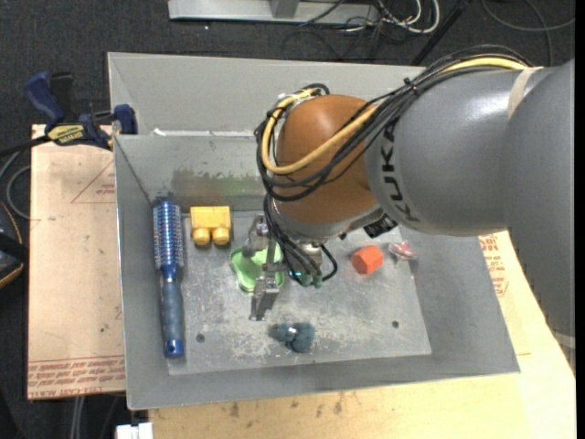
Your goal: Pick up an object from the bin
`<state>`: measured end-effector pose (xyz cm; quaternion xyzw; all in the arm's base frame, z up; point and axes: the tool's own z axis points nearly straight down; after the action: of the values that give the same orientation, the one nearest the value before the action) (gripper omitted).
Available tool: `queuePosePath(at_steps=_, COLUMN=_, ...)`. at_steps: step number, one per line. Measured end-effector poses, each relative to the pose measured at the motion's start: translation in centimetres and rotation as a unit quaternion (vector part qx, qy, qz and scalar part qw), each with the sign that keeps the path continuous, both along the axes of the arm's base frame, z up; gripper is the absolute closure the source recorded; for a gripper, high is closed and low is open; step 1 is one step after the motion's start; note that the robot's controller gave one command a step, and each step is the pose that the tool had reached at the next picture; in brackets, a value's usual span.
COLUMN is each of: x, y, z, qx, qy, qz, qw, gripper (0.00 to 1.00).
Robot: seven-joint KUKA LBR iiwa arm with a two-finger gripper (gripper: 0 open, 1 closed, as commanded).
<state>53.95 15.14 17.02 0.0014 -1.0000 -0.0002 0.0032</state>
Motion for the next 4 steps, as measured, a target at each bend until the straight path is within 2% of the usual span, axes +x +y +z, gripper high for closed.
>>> queuePosePath(at_steps=1, x=-5.3, y=-5.2, z=-5.4, qx=-0.002, qy=0.0022, qz=0.006, qw=1.0000, gripper=0.00)
queuePosePath(at_steps=2, x=-2.6, y=-11.6, z=-8.6, qx=-0.001, qy=-0.0023, qz=0.031, qw=0.9995, gripper=0.00)
queuePosePath(at_steps=3, x=-4.9, y=-9.0, z=-9.3, qx=0.000, qy=-0.0157, qz=0.078, qw=0.9968, gripper=0.00)
queuePosePath(at_steps=4, x=-5.2, y=-8.8, z=-9.5, qx=0.001, qy=-0.0098, qz=0.079, qw=0.9968, gripper=1.00)
